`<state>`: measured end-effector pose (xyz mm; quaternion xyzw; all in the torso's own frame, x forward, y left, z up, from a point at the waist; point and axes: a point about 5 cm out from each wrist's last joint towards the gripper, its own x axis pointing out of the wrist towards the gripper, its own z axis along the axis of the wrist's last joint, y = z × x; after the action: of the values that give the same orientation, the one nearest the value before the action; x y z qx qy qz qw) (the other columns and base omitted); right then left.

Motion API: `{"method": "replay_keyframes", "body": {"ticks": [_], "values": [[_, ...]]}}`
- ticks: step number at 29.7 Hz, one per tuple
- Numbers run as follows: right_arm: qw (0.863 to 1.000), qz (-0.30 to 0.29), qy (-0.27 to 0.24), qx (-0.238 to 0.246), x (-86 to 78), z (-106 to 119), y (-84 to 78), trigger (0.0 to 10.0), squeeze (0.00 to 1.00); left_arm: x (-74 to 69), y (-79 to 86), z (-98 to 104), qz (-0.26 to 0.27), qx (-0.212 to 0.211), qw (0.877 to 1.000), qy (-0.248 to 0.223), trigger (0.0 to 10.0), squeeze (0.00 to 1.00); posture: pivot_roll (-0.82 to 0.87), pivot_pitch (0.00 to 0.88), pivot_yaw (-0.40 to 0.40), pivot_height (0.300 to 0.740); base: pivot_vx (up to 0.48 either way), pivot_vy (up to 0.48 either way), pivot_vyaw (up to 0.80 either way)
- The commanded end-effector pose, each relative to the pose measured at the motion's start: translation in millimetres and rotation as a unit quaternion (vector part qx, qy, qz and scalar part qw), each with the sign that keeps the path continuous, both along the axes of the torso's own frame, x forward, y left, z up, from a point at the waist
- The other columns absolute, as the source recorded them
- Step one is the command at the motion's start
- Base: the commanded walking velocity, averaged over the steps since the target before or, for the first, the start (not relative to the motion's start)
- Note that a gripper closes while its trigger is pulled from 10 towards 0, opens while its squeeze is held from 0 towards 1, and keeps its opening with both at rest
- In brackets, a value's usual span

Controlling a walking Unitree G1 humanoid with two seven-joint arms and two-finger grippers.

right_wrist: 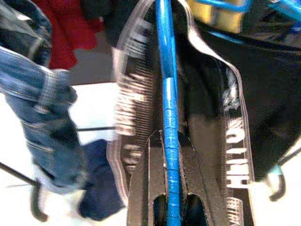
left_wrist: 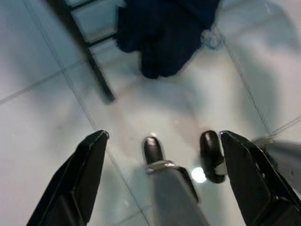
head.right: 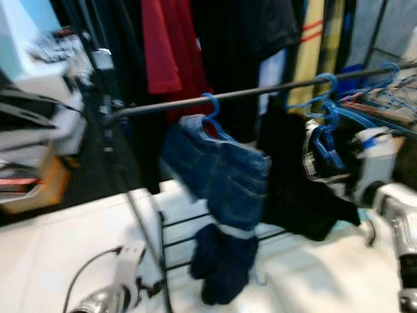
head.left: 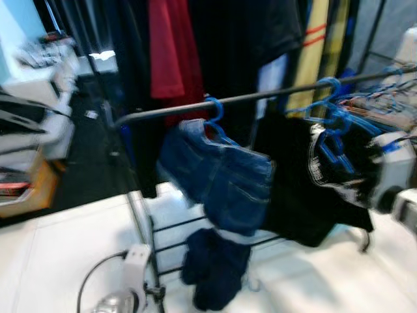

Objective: Hang hanger

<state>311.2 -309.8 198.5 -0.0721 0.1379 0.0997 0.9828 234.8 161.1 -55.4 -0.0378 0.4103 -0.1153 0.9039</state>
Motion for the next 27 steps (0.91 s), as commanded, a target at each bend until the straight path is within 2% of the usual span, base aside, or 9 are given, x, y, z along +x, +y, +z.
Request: {"method": "replay_keyframes", "body": {"ticks": [1,5,8,20,24,27], "values": [[0.999,0.025,-0.013,-0.015,3.1,4.0,12.2,10.0,0.00,0.6,3.5,0.4,0.001,0.005,1.000,0.003,10.0,0.00,-0.17,0.000,0.068,0.740,0.000,-0.450,0.77],[0.999,0.033,-0.011,-0.021,3.6,3.9,16.0,10.0,0.00,0.7,3.7,0.5,0.002,0.005,1.000,0.003,10.0,0.00,-0.17,0.000,0.068,0.740,0.000,-0.450,0.77],[0.998,0.052,-0.013,-0.023,7.1,3.7,27.9,10.0,0.00,1.0,2.8,0.7,0.003,0.002,1.000,0.002,10.0,0.00,-0.17,0.000,0.061,0.740,0.000,-0.450,0.76],[0.998,0.053,-0.015,-0.038,9.6,4.9,30.8,10.0,0.00,0.3,1.4,0.0,0.009,0.000,1.000,0.003,10.0,0.00,-0.17,0.000,0.057,0.740,0.000,-0.450,0.76],[0.998,0.052,-0.015,-0.038,9.7,4.4,31.1,10.0,0.00,0.1,1.2,-0.2,0.014,-0.002,1.000,0.003,10.0,0.00,-0.17,0.000,0.057,0.740,0.000,-0.074,0.76],[0.997,0.066,0.017,-0.036,7.7,-4.6,36.1,10.0,0.00,0.5,1.8,0.0,0.023,0.002,1.000,-0.002,10.0,0.00,-0.17,0.000,0.056,0.740,0.000,0.000,0.80]]}}
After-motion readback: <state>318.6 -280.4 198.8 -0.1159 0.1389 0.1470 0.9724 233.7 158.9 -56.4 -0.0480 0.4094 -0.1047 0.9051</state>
